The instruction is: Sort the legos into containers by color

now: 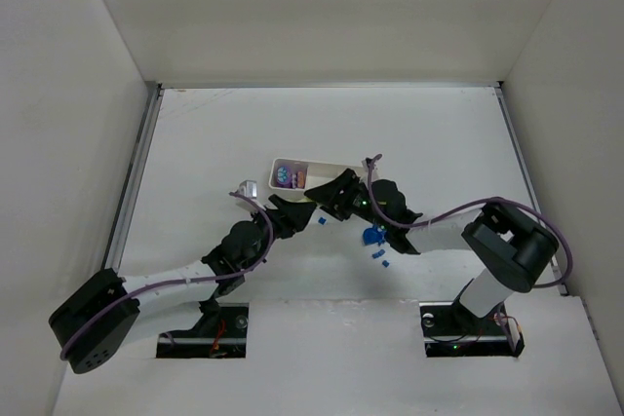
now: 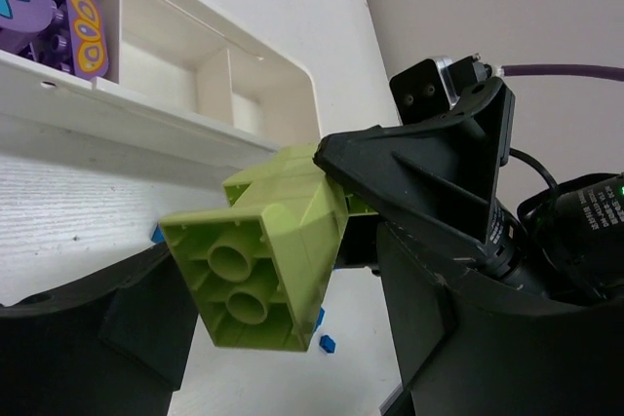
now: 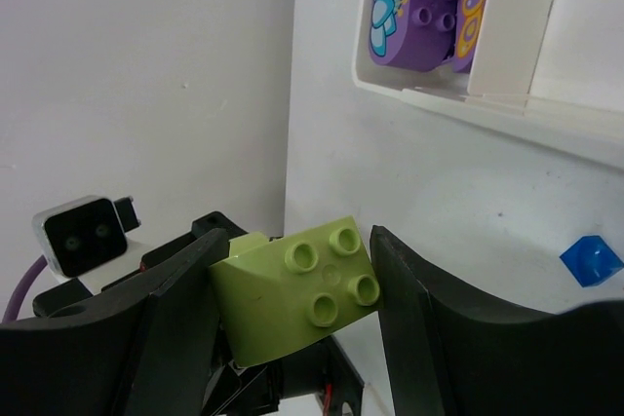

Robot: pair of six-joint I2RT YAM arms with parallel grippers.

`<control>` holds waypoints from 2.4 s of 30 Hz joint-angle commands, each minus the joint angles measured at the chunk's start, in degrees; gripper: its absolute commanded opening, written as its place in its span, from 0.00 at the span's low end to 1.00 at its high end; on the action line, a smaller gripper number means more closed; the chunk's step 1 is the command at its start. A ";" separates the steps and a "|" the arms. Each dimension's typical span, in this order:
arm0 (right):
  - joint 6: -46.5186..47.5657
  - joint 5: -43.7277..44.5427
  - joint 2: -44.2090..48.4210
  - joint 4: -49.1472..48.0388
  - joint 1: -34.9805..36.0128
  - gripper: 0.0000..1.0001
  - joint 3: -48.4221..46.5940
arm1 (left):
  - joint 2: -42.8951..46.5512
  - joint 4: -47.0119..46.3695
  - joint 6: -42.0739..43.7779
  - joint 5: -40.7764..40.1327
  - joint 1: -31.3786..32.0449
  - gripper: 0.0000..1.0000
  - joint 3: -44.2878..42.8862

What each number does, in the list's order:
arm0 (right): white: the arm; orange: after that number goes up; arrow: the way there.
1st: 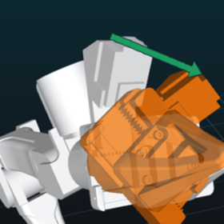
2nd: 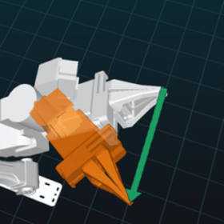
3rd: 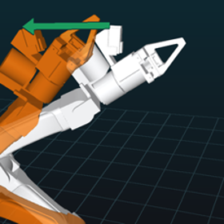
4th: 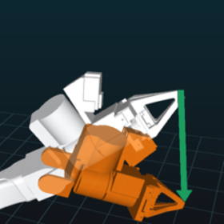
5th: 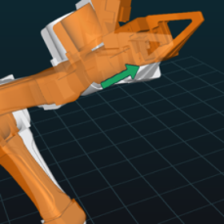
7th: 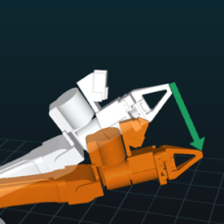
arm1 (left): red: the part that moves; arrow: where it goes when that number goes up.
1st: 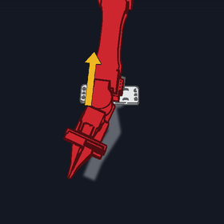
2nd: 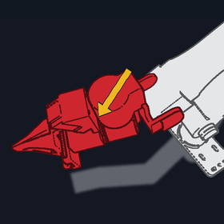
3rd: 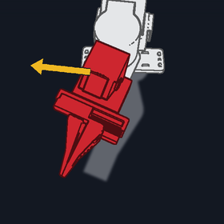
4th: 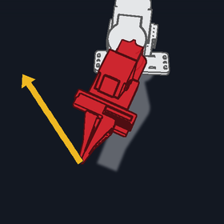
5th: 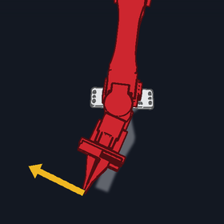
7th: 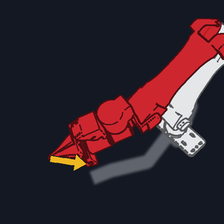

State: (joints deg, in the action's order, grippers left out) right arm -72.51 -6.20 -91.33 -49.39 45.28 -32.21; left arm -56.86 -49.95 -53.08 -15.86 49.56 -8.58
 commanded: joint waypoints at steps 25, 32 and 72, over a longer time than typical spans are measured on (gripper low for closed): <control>-2.90 -0.83 -1.31 -7.74 2.84 0.75 -1.98 | 2.98 -5.24 -1.32 -0.58 0.14 0.17 1.55; -2.46 -0.04 -0.78 -7.92 2.75 0.73 -1.28 | 3.16 -5.24 -1.41 -0.58 0.14 0.15 1.46; 1.76 0.66 3.35 -6.95 -0.59 0.42 2.14 | 5.61 -2.52 -0.18 0.12 -1.00 0.12 0.93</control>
State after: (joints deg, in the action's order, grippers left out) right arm -71.83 -6.44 -88.90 -53.41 45.01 -28.77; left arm -52.38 -49.65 -54.28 -16.34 49.58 -7.09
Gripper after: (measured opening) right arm 0.411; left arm 0.351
